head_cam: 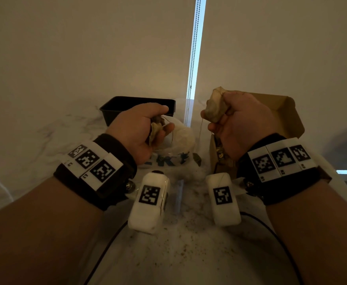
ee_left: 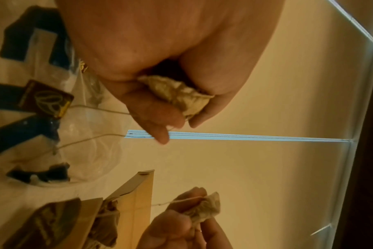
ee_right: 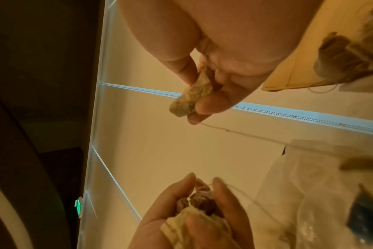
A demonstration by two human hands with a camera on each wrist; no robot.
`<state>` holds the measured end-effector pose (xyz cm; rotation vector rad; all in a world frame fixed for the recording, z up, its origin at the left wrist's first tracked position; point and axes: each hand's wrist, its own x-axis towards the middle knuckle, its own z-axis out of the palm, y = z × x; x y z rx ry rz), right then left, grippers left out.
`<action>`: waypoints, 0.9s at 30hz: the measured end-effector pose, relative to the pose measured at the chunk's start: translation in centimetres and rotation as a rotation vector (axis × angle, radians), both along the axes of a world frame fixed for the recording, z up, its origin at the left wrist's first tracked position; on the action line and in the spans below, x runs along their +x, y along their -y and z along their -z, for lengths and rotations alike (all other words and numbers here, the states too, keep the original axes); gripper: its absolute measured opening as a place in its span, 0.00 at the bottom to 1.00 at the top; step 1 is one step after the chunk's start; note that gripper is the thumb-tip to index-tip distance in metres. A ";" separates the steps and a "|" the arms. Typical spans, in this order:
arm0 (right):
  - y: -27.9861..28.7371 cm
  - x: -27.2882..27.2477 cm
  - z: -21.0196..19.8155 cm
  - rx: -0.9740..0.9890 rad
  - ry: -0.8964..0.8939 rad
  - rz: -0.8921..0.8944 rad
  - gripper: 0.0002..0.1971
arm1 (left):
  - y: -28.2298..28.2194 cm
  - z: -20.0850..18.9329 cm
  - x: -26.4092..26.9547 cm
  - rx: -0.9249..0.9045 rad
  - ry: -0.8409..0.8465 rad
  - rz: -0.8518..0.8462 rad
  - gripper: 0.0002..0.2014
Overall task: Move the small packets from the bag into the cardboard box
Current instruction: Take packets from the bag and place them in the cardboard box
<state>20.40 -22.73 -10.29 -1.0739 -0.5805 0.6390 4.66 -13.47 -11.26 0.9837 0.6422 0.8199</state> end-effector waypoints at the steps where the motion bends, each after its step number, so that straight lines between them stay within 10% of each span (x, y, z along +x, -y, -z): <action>1: 0.1 0.0 -0.1 0.032 -0.014 -0.019 0.12 | 0.1 0.0 0.0 0.009 0.002 -0.012 0.07; 17: 0.5 -1.3 -0.8 0.146 -0.105 -0.208 0.16 | 1.9 1.1 0.2 0.526 -0.445 0.435 0.04; 27: 0.4 0.1 -0.2 -0.051 0.087 -0.058 0.09 | 0.7 0.2 0.2 0.501 -0.140 -0.007 0.07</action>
